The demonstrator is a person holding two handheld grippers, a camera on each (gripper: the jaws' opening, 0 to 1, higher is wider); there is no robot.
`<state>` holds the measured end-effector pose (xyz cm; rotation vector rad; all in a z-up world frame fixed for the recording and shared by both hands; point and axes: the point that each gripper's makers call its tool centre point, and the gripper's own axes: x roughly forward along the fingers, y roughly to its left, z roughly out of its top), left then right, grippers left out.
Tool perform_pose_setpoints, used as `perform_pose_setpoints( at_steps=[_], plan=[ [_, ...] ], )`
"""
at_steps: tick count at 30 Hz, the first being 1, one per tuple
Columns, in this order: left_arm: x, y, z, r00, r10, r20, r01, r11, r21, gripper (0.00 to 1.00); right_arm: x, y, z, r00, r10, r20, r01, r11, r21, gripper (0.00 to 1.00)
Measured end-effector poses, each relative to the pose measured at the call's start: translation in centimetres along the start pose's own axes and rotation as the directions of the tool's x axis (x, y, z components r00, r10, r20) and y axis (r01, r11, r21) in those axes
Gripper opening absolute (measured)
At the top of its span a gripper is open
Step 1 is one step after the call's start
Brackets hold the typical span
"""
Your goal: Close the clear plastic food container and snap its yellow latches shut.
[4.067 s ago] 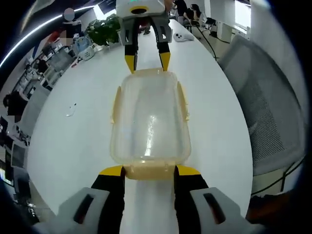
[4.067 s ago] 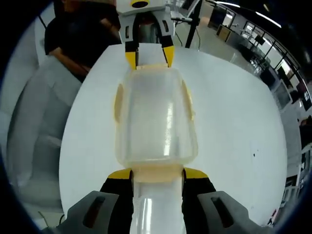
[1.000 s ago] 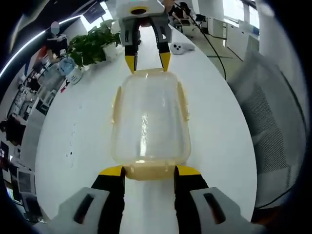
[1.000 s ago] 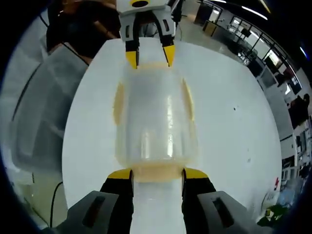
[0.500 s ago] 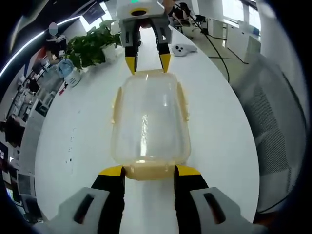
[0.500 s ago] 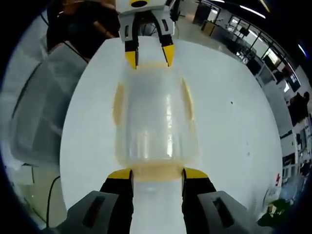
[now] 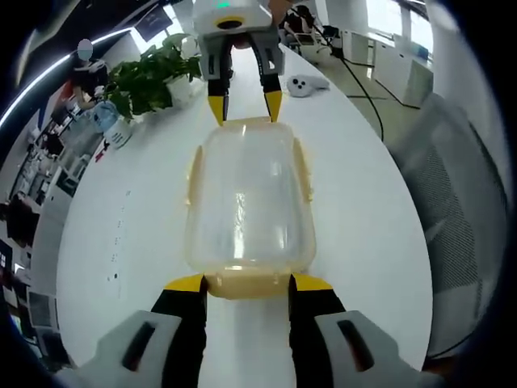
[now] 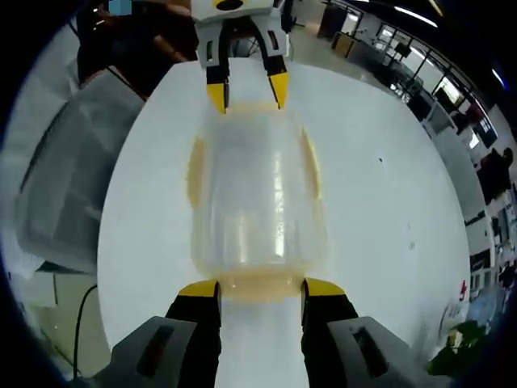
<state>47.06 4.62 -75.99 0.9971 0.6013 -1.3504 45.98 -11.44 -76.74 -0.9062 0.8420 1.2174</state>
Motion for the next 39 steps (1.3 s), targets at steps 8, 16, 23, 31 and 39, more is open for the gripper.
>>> perform_pose_setpoints(
  at_steps=[8, 16, 23, 31, 39],
  plan=[
    [0.6, 0.0, 0.5, 1.0, -0.008, 0.001, 0.008, 1.0, -0.002, 0.4, 0.1, 0.0, -0.8, 1.0, 0.006, -0.001, -0.006, 1.0, 0.006, 0.37],
    [1.4, 0.0, 0.8, 1.0, -0.015, 0.0, 0.015, 1.0, -0.007, 0.4, 0.4, -0.1, -1.7, 1.0, 0.014, -0.01, -0.014, 1.0, 0.014, 0.37],
    [2.0, 0.1, 0.9, 1.0, -0.022, 0.0, 0.022, 1.0, -0.002, 0.4, 0.7, -0.1, -2.3, 1.0, 0.021, -0.01, -0.02, 0.999, 0.03, 0.37],
    [2.2, 0.0, 0.6, 0.999, -0.033, 0.0, 0.033, 0.999, -0.004, 0.4, 1.3, -0.1, -2.3, 0.999, 0.034, -0.005, -0.033, 0.999, 0.037, 0.38],
    [2.7, 0.0, 0.5, 0.999, -0.043, -0.001, 0.043, 0.999, -0.008, 0.4, 1.6, 0.0, -2.6, 0.999, 0.042, -0.004, -0.042, 0.998, 0.042, 0.38]
  ],
)
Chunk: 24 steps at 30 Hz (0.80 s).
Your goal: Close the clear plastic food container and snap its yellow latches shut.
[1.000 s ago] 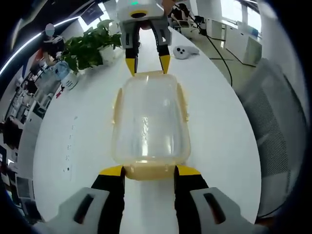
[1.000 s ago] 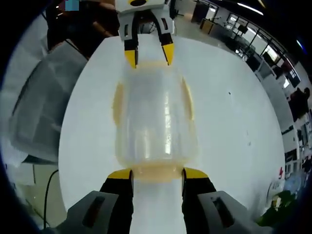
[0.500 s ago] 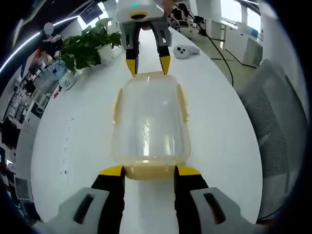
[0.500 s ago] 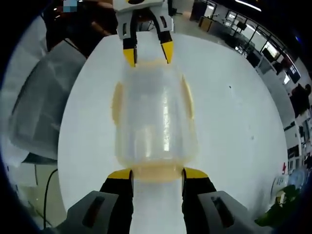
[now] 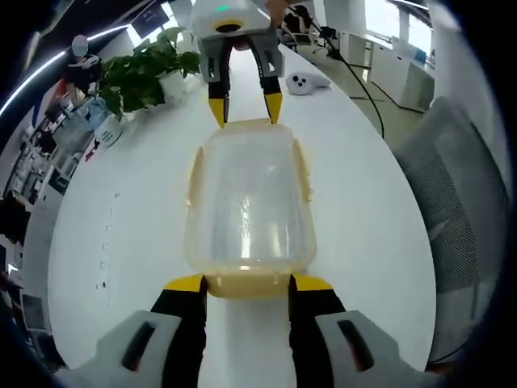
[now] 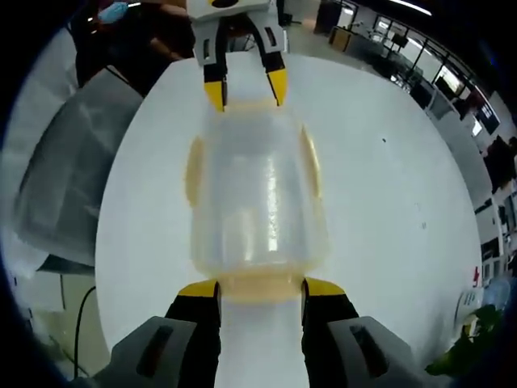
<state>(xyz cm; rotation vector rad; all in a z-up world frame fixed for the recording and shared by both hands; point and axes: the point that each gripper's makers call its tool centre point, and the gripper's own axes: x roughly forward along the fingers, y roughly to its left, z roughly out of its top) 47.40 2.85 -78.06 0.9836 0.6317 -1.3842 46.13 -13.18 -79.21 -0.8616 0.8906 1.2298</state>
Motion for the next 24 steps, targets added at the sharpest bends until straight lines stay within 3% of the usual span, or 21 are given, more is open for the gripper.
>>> perform_pose_setpoints(
  at_steps=[24],
  plan=[
    [1.1, 0.0, -0.6, 1.0, -0.026, 0.001, 0.026, 0.999, -0.027, 0.4, 0.5, -0.2, -0.1, 1.0, 0.018, 0.006, -0.018, 1.0, 0.015, 0.38]
  ],
)
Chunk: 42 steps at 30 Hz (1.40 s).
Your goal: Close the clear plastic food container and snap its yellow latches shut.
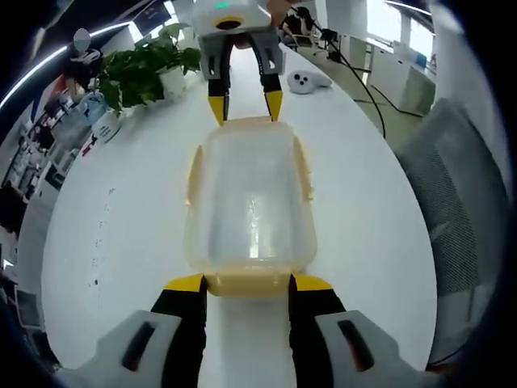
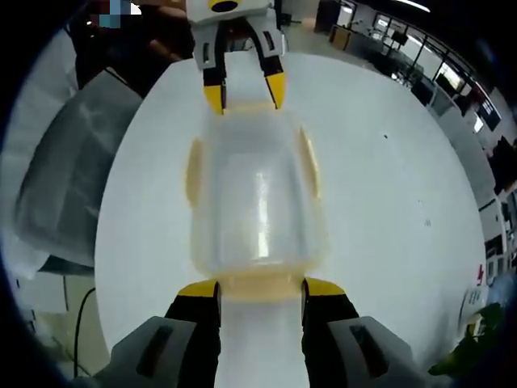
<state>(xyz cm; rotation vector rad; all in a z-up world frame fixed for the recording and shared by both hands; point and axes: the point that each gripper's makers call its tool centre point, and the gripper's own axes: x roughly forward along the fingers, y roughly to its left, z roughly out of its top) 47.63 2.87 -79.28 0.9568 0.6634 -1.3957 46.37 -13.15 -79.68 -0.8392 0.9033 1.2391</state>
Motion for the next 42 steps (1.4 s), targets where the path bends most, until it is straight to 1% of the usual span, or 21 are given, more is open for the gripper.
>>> perform_pose_setpoints(
  at_steps=[17, 34, 38, 39, 41, 42],
  plan=[
    [0.56, 0.09, 0.07, 1.0, -0.01, 0.003, 0.01, 1.0, -0.008, 0.4, 0.21, 0.05, -0.34, 1.0, 0.016, 0.002, -0.016, 1.0, 0.011, 0.38],
    [0.7, 0.12, 0.06, 1.0, -0.025, 0.02, 0.025, 0.999, -0.02, 0.4, 0.43, 0.01, -0.47, 0.999, 0.037, 0.004, -0.037, 0.999, 0.017, 0.38],
    [0.69, 0.13, 0.05, 1.0, -0.017, 0.017, 0.017, 1.0, -0.011, 0.4, 0.46, -0.01, -0.46, 1.0, 0.03, 0.005, -0.03, 1.0, 0.0, 0.39],
    [0.81, 0.27, -0.1, 1.0, -0.003, 0.011, 0.003, 1.0, 0.008, 0.41, 0.46, -0.03, -0.46, 1.0, 0.028, 0.004, -0.028, 1.0, -0.002, 0.4],
    [0.86, -0.03, -0.45, 1.0, -0.011, -0.011, 0.011, 0.998, 0.063, 0.42, 0.5, 0.06, -0.36, 0.999, 0.031, 0.013, -0.031, 0.999, -0.009, 0.4],
    [0.92, -0.13, -0.56, 1.0, -0.008, -0.011, 0.009, 0.998, 0.066, 0.42, 0.47, 0.14, -0.42, 0.999, 0.03, 0.015, -0.03, 0.999, -0.013, 0.42]
  ],
)
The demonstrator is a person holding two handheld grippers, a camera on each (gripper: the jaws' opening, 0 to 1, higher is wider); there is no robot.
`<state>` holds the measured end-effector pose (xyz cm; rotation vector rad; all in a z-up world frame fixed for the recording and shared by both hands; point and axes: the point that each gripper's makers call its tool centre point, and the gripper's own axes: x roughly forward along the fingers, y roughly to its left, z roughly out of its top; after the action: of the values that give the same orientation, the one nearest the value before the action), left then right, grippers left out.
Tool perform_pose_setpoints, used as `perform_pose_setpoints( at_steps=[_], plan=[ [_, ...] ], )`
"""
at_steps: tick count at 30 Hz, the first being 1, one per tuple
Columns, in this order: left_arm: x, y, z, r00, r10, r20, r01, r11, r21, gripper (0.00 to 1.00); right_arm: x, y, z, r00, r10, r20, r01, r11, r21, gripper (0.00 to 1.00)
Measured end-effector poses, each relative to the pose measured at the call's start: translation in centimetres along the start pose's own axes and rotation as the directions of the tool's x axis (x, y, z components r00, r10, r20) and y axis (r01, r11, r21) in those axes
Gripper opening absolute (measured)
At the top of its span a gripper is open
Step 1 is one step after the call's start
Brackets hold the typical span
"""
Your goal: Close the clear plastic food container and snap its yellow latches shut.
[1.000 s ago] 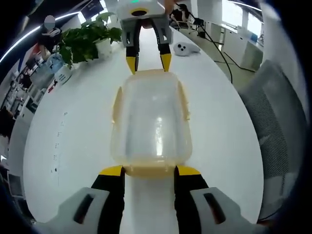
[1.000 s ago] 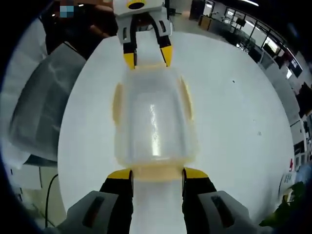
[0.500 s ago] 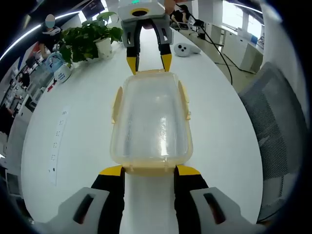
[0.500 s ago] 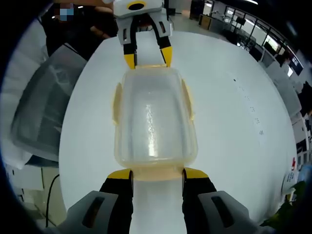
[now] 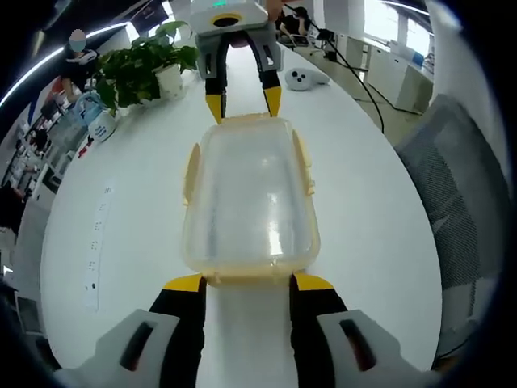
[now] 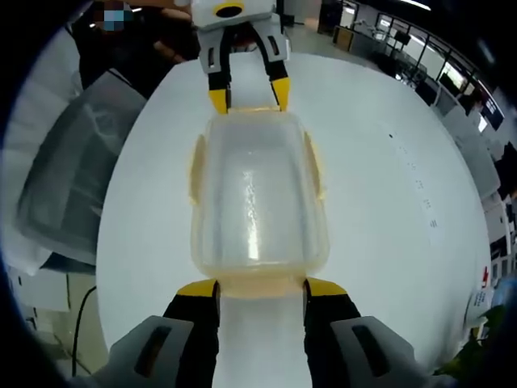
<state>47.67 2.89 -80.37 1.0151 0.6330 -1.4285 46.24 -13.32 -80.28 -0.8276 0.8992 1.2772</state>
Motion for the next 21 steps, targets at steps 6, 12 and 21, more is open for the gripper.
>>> perform_pose_setpoints(
  at_steps=[6, 12, 21],
  plan=[
    [-0.4, -0.1, 0.0, 1.0, -0.007, 0.029, 0.008, 0.999, -0.054, 0.52, -0.2, 0.3, -0.5, 1.0, 0.004, 0.005, -0.004, 1.0, 0.011, 0.5],
    [-1.0, -0.2, 0.3, 0.999, 0.013, 0.041, -0.01, 0.998, -0.065, 0.52, -0.9, 0.3, 0.3, 0.999, -0.016, 0.029, 0.015, 1.0, 0.02, 0.49],
    [-2.1, 0.2, 1.5, 0.997, 0.03, 0.066, -0.025, 0.996, -0.081, 0.51, -2.3, -0.2, 1.5, 0.998, -0.052, 0.043, 0.048, 0.996, 0.079, 0.48]
  ],
)
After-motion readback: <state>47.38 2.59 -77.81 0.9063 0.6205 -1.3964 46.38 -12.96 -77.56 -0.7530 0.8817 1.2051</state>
